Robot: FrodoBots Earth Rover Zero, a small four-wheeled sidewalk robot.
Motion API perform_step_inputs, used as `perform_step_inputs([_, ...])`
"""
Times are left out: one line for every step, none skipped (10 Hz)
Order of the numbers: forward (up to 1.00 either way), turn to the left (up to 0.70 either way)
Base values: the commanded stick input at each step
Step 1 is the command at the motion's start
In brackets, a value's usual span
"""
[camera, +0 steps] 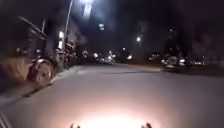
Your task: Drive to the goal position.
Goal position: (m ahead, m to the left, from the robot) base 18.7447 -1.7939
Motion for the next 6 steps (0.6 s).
perform_step_inputs([0.70, 0.00])
perform_step_inputs([0.70, 0.00])
perform_step_inputs([0.70, 0.00])
perform_step_inputs([0.70, 0.00])
perform_step_inputs([0.70, 0.00])
perform_step_inputs([0.70, 0.00])
